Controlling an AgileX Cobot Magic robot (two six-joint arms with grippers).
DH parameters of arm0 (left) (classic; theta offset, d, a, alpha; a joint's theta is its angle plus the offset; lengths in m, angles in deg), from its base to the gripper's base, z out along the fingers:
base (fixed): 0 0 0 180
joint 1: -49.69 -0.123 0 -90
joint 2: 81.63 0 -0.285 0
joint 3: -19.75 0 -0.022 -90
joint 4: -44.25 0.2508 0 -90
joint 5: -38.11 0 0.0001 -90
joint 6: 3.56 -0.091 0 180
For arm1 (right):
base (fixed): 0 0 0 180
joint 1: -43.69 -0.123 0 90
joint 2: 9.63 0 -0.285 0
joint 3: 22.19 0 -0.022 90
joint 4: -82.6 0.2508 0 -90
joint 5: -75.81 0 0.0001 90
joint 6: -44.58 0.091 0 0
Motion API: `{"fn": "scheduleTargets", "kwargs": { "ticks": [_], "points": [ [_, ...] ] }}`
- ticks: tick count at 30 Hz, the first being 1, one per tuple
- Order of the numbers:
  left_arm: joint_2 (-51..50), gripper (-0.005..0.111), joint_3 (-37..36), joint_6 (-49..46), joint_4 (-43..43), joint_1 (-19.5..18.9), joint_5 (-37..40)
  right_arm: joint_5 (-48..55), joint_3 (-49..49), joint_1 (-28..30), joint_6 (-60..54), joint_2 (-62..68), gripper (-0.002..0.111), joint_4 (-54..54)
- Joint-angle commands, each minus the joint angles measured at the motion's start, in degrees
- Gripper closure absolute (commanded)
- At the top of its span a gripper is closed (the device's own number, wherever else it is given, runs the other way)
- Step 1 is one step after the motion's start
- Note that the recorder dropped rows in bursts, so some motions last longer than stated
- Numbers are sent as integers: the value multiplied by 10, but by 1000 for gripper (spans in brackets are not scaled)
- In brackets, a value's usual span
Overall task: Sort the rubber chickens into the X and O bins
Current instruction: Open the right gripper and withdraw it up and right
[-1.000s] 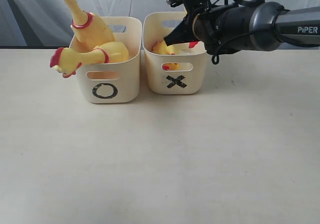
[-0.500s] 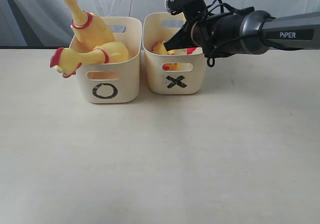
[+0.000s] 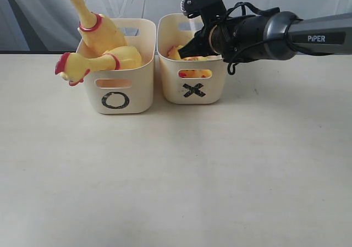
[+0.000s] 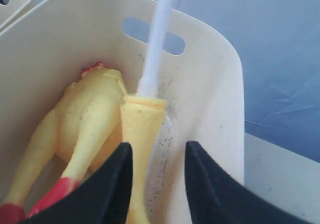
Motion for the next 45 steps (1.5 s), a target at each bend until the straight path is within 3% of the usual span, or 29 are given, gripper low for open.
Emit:
{"fn": "scheduleTargets", "kwargs": {
  "ticks": [1, 8, 11, 17, 20, 30, 38, 45],
  "points": [
    [3, 107, -1, 0, -2, 3, 7, 1, -3, 3, -2, -2, 73, -2],
    [3, 107, -1, 0, -2, 3, 7, 36, -5, 3, -2, -42, 75, -1],
    [3, 107, -1, 0, -2, 3, 7, 32, -5, 3, -49, -85, 109, 33],
    [3, 107, -1, 0, -2, 3, 7, 102, -3, 4, -262, -136, 109, 189],
    [3, 107, -1, 0, -2, 3, 7, 101, 0, 9, -311, -160, 109, 252],
    [3, 107, -1, 0, -2, 3, 6, -8, 160, 54, -309, -306, 109, 285],
    [3, 107, -1, 0, -2, 3, 6, -216, 346, 96, -292, -490, 109, 339],
    [3, 107, -1, 0, -2, 3, 6, -315, 460, 120, -289, -636, 109, 439]
  ]
}}
